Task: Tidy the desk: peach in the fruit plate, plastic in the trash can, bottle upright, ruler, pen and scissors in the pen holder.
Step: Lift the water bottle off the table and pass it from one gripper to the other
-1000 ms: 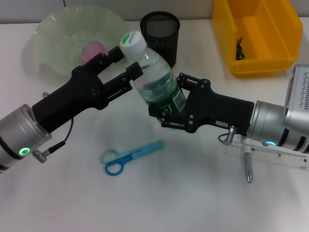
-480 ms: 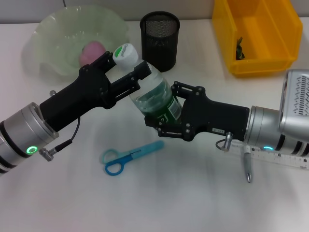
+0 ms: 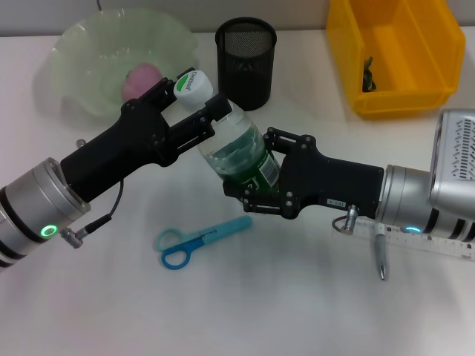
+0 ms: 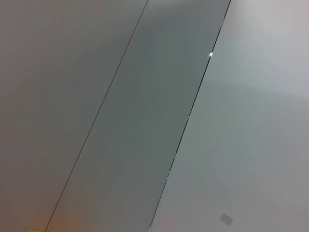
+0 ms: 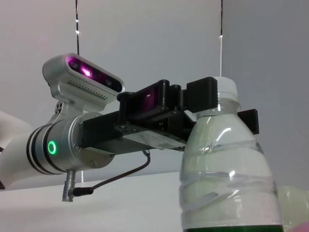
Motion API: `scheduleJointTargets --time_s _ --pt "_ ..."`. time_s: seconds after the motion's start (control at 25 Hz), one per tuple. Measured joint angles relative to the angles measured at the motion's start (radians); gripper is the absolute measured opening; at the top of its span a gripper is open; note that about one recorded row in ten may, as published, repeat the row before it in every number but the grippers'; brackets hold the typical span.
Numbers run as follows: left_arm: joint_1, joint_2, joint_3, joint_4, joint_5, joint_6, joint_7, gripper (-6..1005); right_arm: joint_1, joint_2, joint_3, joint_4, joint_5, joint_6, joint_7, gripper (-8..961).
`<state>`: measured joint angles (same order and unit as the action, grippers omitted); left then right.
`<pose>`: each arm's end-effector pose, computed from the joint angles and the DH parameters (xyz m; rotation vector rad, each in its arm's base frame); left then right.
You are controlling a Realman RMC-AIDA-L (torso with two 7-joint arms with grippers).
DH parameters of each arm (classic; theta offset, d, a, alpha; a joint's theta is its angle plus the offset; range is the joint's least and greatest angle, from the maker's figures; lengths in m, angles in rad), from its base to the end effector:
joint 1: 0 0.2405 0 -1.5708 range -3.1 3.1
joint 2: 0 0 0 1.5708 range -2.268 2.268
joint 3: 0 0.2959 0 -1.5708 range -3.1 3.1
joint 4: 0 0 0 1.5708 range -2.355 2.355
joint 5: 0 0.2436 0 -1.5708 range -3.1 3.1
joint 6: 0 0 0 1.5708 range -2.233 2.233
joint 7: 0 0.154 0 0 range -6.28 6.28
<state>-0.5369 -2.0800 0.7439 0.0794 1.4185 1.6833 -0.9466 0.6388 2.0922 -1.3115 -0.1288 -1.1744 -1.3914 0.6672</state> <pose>-0.2885 0.3336 -0.0759 -2.3128 -0.6426 -1.4363 0.2685 0.3558 -0.1336 -2.6600 0.1809 0.9385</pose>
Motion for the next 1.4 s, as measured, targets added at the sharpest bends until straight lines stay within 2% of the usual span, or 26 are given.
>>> scheduleJointTargets --time_s 0.68,1.12,1.4 --pt "-0.011 0.0 0.008 -0.001 0.005 0.0 0.003 799 0.001 0.0 0.0 -0.001 -0.002 0.0 0.0 787" --pt "-0.013 0.002 0.01 0.006 0.005 -0.005 -0.007 441 0.0 0.0 0.0 -0.002 0.001 0.0 0.0 789" --pt "-0.015 0.002 0.009 0.007 0.005 -0.005 -0.008 441 0.0 0.0 0.0 -0.002 0.001 0.0 0.0 790"
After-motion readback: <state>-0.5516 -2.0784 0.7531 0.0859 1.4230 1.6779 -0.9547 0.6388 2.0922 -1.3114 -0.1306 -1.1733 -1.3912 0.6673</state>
